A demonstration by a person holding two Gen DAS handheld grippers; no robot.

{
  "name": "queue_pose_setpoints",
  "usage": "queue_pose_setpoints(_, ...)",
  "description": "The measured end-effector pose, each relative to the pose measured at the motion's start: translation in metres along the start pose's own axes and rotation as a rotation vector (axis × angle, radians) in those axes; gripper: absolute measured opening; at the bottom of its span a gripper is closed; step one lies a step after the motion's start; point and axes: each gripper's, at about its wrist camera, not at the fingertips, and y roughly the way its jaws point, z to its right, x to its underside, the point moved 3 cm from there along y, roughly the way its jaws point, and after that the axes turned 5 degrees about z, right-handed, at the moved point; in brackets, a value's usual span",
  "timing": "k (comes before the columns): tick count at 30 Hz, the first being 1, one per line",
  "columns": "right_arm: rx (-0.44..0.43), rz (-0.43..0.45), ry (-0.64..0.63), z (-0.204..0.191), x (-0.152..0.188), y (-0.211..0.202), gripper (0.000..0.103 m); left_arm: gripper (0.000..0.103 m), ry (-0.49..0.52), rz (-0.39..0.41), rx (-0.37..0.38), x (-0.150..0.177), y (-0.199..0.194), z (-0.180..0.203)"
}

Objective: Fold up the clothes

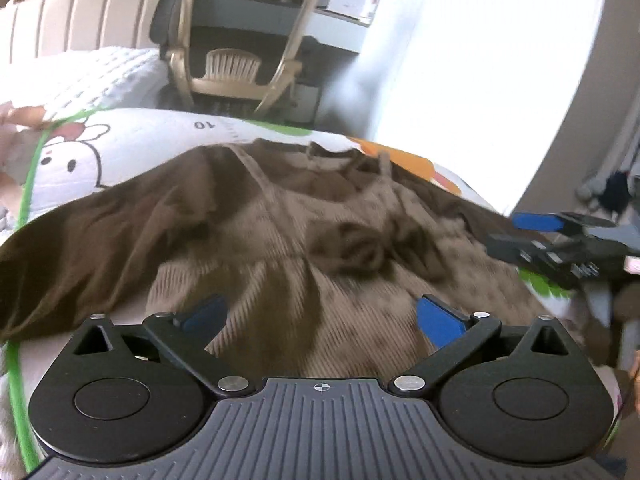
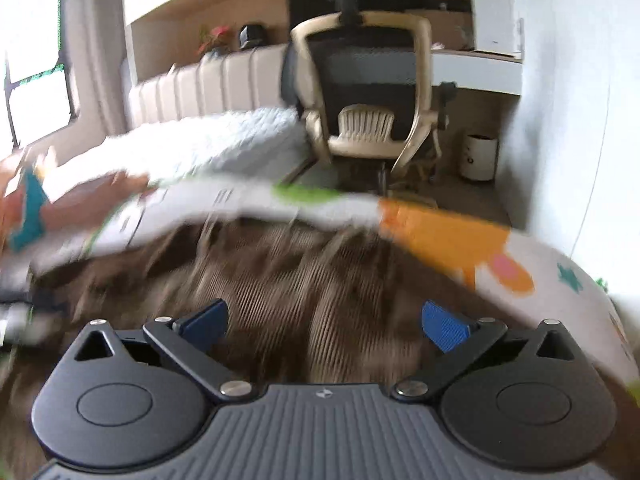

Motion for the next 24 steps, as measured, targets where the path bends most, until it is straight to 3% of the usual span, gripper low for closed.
queue_pose_setpoints(3, -0.08, -0.083, 0.208, 0.036, -0.027, 0.049, 0.103, 0.103, 0.024, -0.016, 0.08, -0.011, 0.021, 0.0)
queue_pose_setpoints(6, -0.147, -0.18, 0.382, 0.06, -0.032, 0.095, 0.103, 0.103, 0.043, -0.076, 0.128, -0.007, 0.044, -0.002)
queue_pose_setpoints(9, -0.236, -0.309, 0.453, 0.057, -0.024, 0.147, 0.103, 0.103, 0.037, -0.126, 0.135, 0.007, 0.057, -0.011)
queue_pose_setpoints(11, -0.223, -0.288, 0.426, 0.046, -0.026, 0.169, 0.103, 0.103, 0.067, -0.11, 0.141, 0.018, 0.057, -0.015)
queue_pose_setpoints(14, -0.182, -0.103, 0.247, 0.028, -0.049, 0.176, 0.103, 0.103, 0.157, -0.097, 0.13, 0.027, 0.051, -0.01)
queue_pose_setpoints(15, -0.181, -0.085, 0.213, 0.024, -0.052, 0.178, 0.102, 0.103, 0.165, -0.097, 0.129, 0.029, 0.049, -0.01)
queue_pose_setpoints(19, -0.185, -0.213, 0.214, 0.023, -0.044, 0.179, 0.103, 0.103, 0.183, -0.097, 0.128, 0.034, 0.04, -0.013)
queue_pose_setpoints(24, -0.138, -0.254, 0.273, 0.063, -0.015, 0.117, 0.103, 0.103, 0.181, -0.091, 0.136, 0.038, 0.03, -0.016)
